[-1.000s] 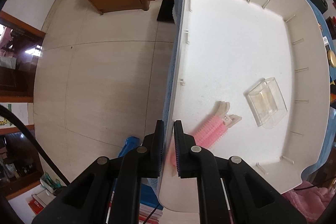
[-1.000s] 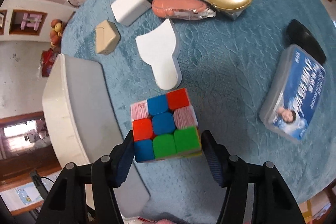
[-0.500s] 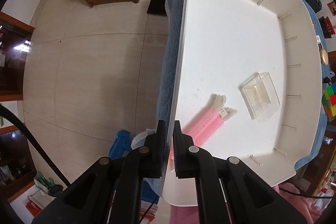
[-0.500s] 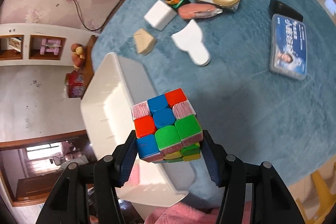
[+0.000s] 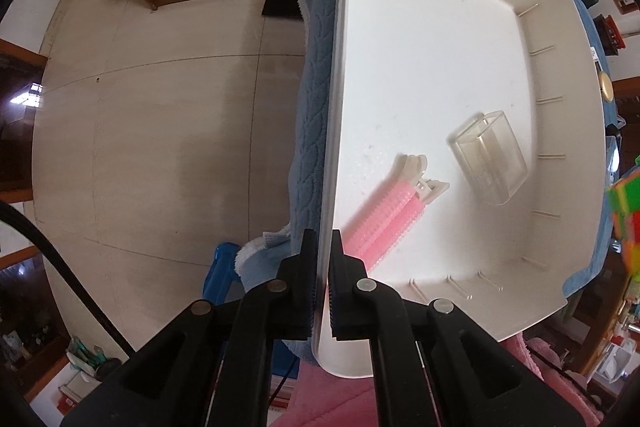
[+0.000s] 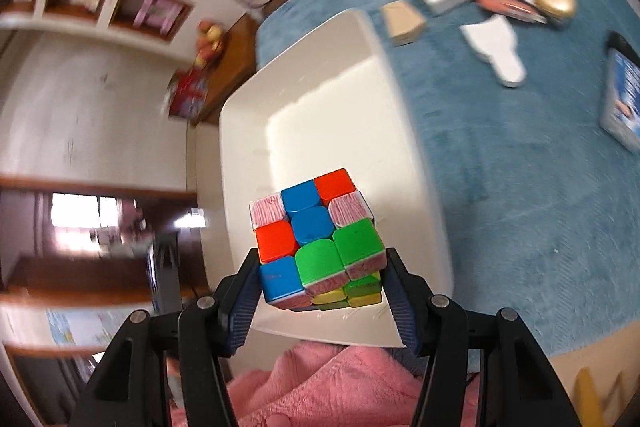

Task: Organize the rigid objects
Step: 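Carry the Rubik's cube into the white tray and release it, then grasp the blue dental floss box with the right tool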

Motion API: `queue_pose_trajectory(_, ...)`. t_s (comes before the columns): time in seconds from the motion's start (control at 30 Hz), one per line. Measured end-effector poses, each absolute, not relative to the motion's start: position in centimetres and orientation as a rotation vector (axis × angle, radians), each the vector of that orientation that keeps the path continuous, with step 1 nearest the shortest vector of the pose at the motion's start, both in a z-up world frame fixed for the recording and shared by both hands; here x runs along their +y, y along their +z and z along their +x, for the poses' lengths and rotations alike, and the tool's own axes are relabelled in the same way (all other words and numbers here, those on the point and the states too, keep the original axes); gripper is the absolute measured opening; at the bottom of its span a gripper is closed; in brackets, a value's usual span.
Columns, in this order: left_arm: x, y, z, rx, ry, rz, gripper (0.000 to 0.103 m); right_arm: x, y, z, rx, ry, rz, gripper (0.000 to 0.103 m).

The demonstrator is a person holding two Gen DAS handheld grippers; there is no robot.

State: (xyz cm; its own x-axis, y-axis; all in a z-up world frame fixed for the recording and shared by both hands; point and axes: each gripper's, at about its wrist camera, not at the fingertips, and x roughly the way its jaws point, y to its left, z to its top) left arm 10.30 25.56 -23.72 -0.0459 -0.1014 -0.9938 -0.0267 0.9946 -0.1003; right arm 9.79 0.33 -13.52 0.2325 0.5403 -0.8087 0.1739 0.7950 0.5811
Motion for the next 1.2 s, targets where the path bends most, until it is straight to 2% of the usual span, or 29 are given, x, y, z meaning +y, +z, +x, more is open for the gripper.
queue_pose_trajectory(0.23,24.6,-23.6,10.7,1.598,-0.059,-0.031,0.004,4.7,-13.5,9.7,1.402,0.397,0.499,0.062)
queue_pose_trajectory(0.43,24.4,-23.5,11.1,1.606,-0.032,-0.037,0.004,3.8,-12.8,9.4,1.364,0.391,0.498,0.071)
queue_pose_trajectory(0.57,24.5,-23.6,11.2,1.610,-0.012,-0.055,0.005,1.0,-12.9,9.5,1.335,0.325,0.561,0.071)
queue_pose_trajectory(0.67,24.8,-23.8,11.4,1.612,0.014,-0.074,0.006,-2.0,-13.5,9.6,1.317,0.259,0.634,0.077)
queue_pose_trajectory(0.9,24.6,-24.1,11.4,1.617,0.074,-0.104,0.007,-9.3,-14.9,9.9,1.276,0.086,0.792,0.078)
queue_pose_trajectory(0.97,24.5,-24.1,11.4,1.618,0.088,-0.102,0.008,-11.6,-15.3,10.0,1.266,0.028,0.823,0.082)
queue_pose_trajectory(1.2,24.0,-24.1,11.5,1.619,0.111,-0.061,0.009,-19.4,-17.2,10.5,1.262,-0.198,0.867,0.082)
